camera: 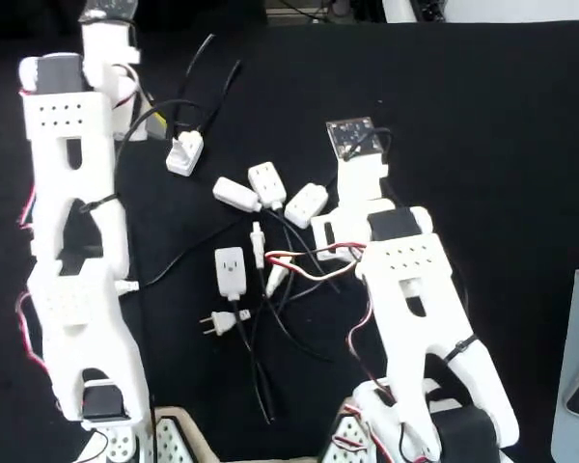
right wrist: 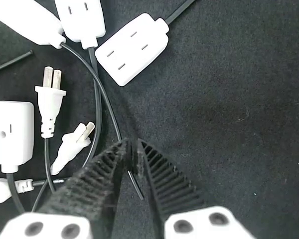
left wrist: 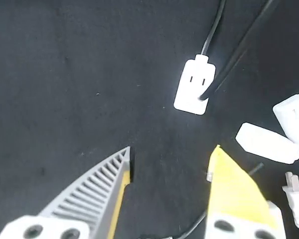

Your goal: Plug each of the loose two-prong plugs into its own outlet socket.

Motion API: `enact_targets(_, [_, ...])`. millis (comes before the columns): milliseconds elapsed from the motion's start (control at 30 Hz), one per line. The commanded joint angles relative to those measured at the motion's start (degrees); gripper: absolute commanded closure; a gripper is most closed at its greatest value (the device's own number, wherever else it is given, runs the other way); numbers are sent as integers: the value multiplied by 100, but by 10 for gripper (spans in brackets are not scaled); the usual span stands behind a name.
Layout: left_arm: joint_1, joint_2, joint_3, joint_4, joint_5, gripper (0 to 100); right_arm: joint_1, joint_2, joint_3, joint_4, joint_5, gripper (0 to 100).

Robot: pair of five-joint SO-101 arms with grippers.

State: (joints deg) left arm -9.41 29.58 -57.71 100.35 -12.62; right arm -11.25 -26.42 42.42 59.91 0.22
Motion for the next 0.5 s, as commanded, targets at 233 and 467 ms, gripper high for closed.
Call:
enact_targets(233, [145, -2998, 2888, 53, 35, 757, 369, -22, -189, 105, 62, 985])
enact_targets(467, [901, -4431, 5015, 35, -185, 756, 923, -22, -708, 721, 79, 985])
